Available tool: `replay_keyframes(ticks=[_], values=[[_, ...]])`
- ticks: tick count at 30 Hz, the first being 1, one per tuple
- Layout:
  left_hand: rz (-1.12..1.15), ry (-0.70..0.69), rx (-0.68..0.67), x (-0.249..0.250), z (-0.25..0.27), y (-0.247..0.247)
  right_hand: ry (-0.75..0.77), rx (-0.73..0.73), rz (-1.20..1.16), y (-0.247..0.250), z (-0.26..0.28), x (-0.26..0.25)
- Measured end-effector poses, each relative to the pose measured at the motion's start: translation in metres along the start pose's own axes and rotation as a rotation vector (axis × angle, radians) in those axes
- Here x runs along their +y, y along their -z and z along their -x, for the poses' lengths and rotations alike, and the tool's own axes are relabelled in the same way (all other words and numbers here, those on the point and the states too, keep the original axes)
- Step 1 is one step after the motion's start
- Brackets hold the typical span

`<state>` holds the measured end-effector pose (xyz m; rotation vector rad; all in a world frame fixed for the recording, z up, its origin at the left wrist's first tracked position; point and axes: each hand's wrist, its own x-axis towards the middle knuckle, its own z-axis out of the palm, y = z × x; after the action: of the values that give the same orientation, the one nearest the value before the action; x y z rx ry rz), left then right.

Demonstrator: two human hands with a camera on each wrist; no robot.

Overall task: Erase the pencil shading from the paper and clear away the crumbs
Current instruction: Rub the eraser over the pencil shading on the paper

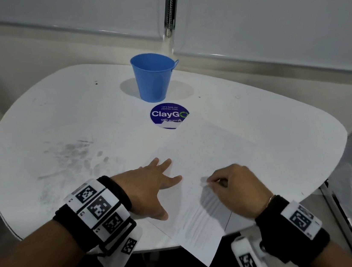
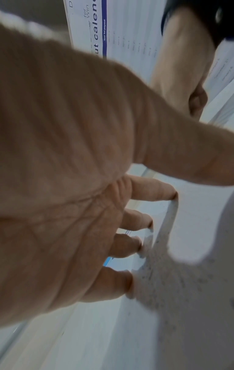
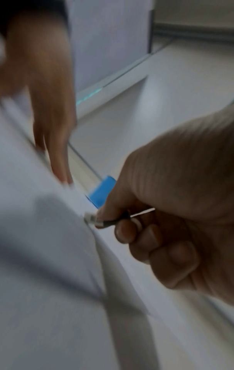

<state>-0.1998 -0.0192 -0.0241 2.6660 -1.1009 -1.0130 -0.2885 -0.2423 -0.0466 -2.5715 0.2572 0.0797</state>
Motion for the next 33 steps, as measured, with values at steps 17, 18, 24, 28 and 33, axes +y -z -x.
replay_keyframes(ticks=[17, 18, 24, 28, 33], values=[[0.012, 0.073, -0.035, -0.009, 0.001, 0.009, -0.016, 0.092, -0.010, -0.012, 0.001, -0.003], [0.008, 0.076, -0.038, -0.011, 0.002, 0.009, -0.011, 0.082, -0.008, -0.014, 0.002, -0.005], [-0.016, 0.027, -0.071, -0.008, 0.001, 0.008, -0.005, 0.091, 0.014, -0.010, 0.004, -0.013], [-0.006, 0.041, -0.081, -0.006, 0.001, 0.007, 0.127, -0.052, -0.032, -0.020, 0.021, -0.033], [-0.035, 0.054, -0.080, -0.004, 0.002, 0.006, 0.007, 0.039, 0.041, -0.001, 0.004, -0.018]])
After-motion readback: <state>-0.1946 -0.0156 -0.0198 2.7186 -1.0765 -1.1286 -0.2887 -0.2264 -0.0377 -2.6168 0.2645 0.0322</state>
